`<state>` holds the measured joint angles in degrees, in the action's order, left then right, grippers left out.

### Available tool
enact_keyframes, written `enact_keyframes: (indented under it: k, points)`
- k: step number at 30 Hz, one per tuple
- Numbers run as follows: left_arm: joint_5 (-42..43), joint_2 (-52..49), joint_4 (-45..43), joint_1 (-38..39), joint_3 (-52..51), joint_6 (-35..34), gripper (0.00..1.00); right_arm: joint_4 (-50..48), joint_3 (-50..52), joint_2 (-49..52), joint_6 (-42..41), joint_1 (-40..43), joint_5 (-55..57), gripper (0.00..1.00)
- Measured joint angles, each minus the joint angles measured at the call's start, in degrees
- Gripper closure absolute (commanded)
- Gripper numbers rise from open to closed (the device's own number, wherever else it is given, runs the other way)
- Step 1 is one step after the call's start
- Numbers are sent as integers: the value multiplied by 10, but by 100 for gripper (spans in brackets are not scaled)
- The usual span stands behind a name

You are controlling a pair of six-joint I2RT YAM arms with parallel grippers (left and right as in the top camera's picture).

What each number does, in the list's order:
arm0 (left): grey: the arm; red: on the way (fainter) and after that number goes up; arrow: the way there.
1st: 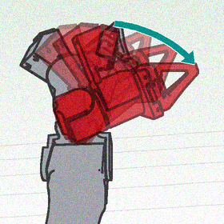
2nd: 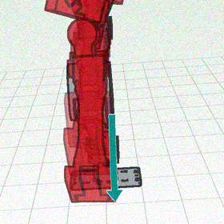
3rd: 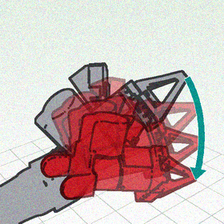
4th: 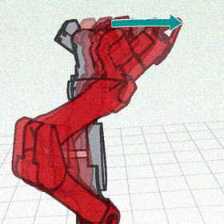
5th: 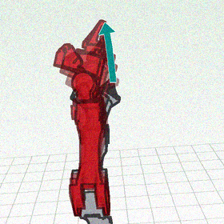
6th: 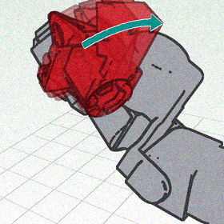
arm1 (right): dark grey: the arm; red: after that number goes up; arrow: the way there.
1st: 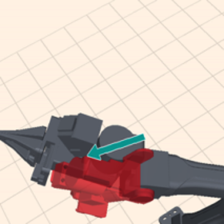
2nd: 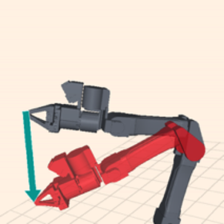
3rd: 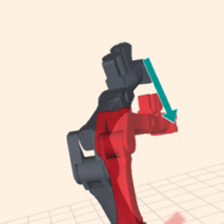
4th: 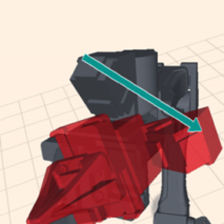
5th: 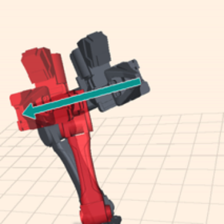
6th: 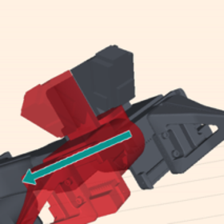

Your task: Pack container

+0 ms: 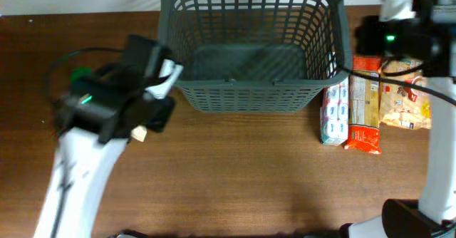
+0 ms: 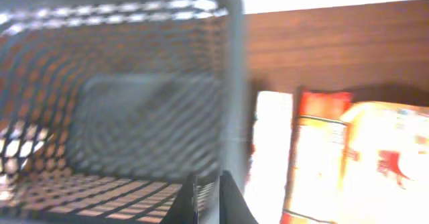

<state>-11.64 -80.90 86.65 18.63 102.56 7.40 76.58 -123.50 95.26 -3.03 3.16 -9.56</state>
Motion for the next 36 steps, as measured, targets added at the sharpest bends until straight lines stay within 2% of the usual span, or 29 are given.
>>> enact_keyframes:
  k: [4,10,19,31,34,35,36]
  points:
    - [-3,68,-5,-66,1,-8,92,-3,-2,21,-2,49,14,96]
    - [-5,100,-7,-131,2,-10,91,-10,-1,110,-28,68,14,96]
    - [-2,100,-3,-140,1,-10,91,-37,0,204,-45,47,-44,96]
    - [3,100,9,-140,1,-10,90,-88,0,206,-45,-17,-56,96]
    - [3,100,14,-140,2,-11,77,-90,0,206,-45,-36,-49,96]
    - [3,100,18,-140,1,-13,58,-85,0,206,-45,-41,-41,96]
    - [3,100,23,-140,1,-13,1,-75,0,206,-45,-43,-29,96]
